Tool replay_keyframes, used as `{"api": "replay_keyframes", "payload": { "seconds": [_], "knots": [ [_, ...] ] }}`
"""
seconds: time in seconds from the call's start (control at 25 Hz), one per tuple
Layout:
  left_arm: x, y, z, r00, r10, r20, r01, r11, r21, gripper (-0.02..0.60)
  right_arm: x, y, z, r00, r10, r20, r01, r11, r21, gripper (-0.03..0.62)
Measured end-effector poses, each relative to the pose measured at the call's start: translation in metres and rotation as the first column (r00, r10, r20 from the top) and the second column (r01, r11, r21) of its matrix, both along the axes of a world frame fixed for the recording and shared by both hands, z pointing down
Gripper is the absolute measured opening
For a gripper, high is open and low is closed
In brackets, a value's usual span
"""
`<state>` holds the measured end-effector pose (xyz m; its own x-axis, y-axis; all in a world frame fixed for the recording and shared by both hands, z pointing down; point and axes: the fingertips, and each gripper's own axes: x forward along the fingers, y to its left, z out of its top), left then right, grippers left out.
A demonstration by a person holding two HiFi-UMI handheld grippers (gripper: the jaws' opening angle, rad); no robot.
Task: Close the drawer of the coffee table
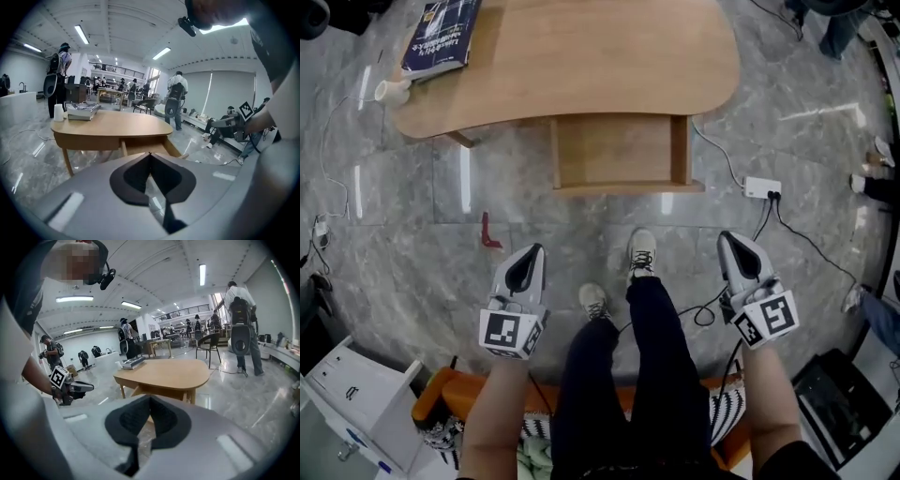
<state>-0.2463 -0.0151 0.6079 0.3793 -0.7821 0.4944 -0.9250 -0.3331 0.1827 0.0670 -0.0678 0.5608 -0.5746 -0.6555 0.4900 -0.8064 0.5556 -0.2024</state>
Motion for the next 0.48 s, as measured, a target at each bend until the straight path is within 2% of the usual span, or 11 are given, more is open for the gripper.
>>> {"api": "replay_keyframes", "payload": {
  "seconds": [0.16,0.48],
  "knots": [
    [0.003,-0.002,0.053,1.000,-0.022,0.011,0.022,1.000,-0.015,0.000,0.023,0.003,0.055,1.000,0.013,-0.025,-0.013,0.999,-0.031,0.000],
    [0.007,-0.013,0.135,0.999,-0.043,0.024,0.044,0.999,-0.006,0.000,0.056,0.001,0.143,0.999,0.040,-0.028,-0.041,0.999,-0.028,0.016]
  ]
}}
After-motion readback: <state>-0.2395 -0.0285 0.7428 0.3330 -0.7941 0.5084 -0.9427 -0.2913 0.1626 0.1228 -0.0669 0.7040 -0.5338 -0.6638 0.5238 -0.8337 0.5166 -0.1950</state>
